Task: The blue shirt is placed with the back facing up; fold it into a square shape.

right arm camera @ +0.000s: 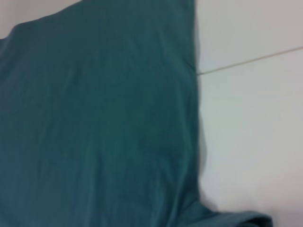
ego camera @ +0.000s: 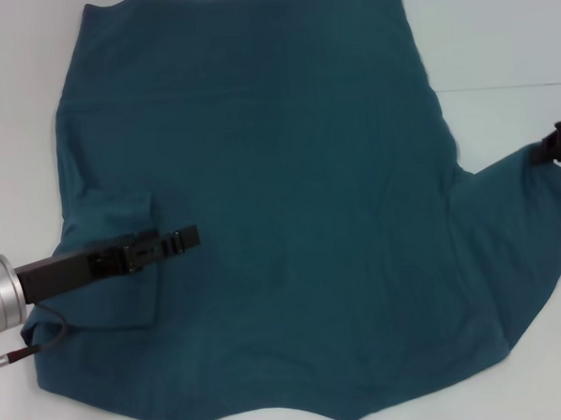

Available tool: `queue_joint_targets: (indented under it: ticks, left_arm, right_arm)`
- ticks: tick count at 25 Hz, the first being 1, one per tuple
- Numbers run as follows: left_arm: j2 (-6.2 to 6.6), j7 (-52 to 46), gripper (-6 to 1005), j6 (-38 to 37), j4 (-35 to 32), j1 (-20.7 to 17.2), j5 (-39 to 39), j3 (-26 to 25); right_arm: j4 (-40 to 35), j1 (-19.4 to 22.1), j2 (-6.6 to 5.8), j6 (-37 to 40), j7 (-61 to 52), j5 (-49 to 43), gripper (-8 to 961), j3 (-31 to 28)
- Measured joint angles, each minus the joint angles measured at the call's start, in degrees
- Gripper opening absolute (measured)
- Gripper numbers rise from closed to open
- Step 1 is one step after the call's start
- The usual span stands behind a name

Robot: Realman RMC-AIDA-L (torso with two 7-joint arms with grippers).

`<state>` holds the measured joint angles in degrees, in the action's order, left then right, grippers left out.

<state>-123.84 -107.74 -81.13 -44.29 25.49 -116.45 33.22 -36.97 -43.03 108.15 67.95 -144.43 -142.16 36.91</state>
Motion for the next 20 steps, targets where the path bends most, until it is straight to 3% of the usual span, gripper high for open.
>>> queue_joint_targets:
  ticks: [7, 11, 16, 20]
  left_arm:
    - [-0.06, -0.01, 948, 0.1, 0.0, 0.01, 0.0, 0.0]
    - [-0.08, -0.01, 948, 0.34, 0.02, 0.26, 0.13, 0.01]
    - [-0.09, -0.01, 948, 0.56, 0.57, 0.42, 0.96, 0.01]
    - [-0.09, -0.01, 948, 0.71, 0.64, 0.27, 1.59, 0.01]
  right_arm:
    - [0.35, -3.18, 0.57, 5.97, -0.81, 0.0, 23, 0.6]
    - [0.6, -5.23, 2.1, 7.95, -2.91, 0.01, 24, 4.97]
    - [0.93, -7.34, 4.81, 4.66, -4.2, 0.0, 25, 7.76]
    - [1.87, -8.57, 5.56, 1.36, -5.62, 0.0, 25, 8.24]
